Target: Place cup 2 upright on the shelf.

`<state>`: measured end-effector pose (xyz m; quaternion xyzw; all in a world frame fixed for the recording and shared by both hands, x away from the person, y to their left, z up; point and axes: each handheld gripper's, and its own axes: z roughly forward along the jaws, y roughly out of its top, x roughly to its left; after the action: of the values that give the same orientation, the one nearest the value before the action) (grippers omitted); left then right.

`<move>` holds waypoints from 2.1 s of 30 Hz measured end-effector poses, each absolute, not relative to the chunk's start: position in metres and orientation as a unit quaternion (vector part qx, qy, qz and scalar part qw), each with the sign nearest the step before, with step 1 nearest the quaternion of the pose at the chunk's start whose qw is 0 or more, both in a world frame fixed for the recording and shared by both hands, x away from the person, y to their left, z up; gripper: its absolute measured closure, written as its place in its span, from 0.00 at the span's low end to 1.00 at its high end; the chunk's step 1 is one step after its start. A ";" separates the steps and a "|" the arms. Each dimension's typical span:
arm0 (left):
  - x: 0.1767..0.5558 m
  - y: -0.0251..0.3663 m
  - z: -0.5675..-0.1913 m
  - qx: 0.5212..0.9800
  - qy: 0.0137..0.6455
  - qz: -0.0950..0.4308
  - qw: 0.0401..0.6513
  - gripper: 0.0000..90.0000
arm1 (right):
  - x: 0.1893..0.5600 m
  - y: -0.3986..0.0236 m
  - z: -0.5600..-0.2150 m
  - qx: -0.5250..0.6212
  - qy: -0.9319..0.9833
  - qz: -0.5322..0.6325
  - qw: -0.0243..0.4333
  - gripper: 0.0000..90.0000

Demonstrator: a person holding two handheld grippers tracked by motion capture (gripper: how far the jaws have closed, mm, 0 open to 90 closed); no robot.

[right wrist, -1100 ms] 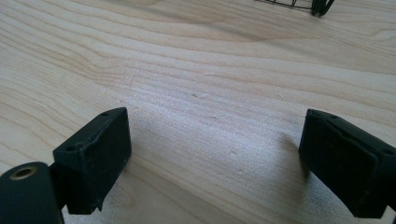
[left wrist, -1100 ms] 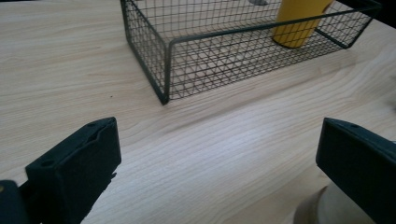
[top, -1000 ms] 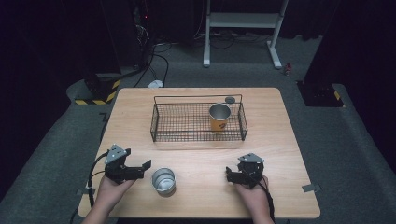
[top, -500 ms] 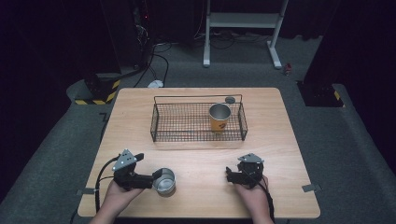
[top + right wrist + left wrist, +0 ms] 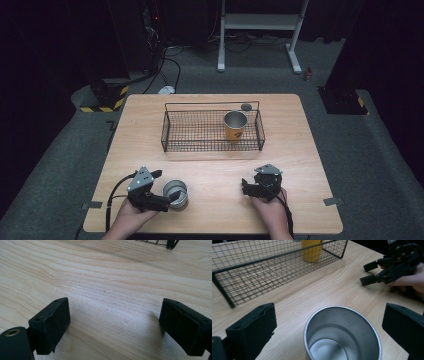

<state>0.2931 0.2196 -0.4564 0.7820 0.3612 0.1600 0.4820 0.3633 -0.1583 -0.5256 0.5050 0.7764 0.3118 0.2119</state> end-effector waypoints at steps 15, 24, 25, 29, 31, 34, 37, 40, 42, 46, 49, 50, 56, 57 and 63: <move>0.282 0.207 -0.472 0.797 0.349 0.147 0.470 0.00 | 0.363 -0.159 -0.526 0.504 0.777 0.312 0.213 0.11; 0.283 0.210 -0.484 0.799 0.361 0.147 0.458 0.00 | 0.363 -0.159 -0.526 0.504 0.777 0.312 0.212 0.11; 0.284 0.211 -0.486 0.801 0.361 0.146 0.454 0.00 | 0.363 -0.159 -0.526 0.504 0.777 0.312 0.212 0.11; 0.286 0.210 -0.491 0.803 0.364 0.139 0.450 0.01 | 0.363 -0.159 -0.526 0.504 0.777 0.312 0.212 0.11; 0.285 0.209 -0.492 0.807 0.357 0.146 0.447 0.01 | 0.363 -0.159 -0.526 0.504 0.777 0.312 0.212 0.11; 0.284 0.207 -0.494 0.810 0.356 0.144 0.443 0.01 | 0.363 -0.159 -0.526 0.504 0.777 0.312 0.212 0.11; 0.284 0.206 -0.496 0.813 0.357 0.149 0.435 0.01 | 0.363 -0.159 -0.526 0.504 0.777 0.312 0.212 0.11; 0.284 0.208 -0.497 0.812 0.358 0.152 0.435 0.01 | 0.363 -0.159 -0.526 0.504 0.777 0.312 0.212 0.11; 0.284 0.209 -0.498 0.813 0.356 0.155 0.435 0.01 | 0.363 -0.159 -0.526 0.504 0.777 0.312 0.212 0.11; 0.285 0.209 -0.499 0.813 0.359 0.154 0.431 0.01 | 0.363 -0.159 -0.526 0.504 0.777 0.312 0.212 0.11; 0.284 0.209 -0.499 0.812 0.356 0.159 0.434 0.04 | 0.363 -0.159 -0.526 0.504 0.777 0.312 0.212 0.11; 0.284 0.209 -0.499 0.811 0.354 0.163 0.437 0.04 | 0.363 -0.159 -0.526 0.505 0.777 0.312 0.211 0.11; 0.282 0.211 -0.499 0.805 0.347 0.170 0.450 0.14 | 0.363 -0.159 -0.526 0.505 0.777 0.312 0.211 0.11; 0.282 0.211 -0.499 0.805 0.344 0.170 0.453 0.16 | 0.363 -0.159 -0.526 0.505 0.777 0.312 0.211 0.11; 0.281 0.211 -0.499 0.804 0.343 0.168 0.456 0.19 | 0.363 -0.159 -0.526 0.504 0.777 0.312 0.212 0.11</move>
<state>0.2812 0.2115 -0.4992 0.8038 0.3435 0.1680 0.4559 0.3631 -0.1586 -0.5256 0.5035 0.7773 0.3120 0.2118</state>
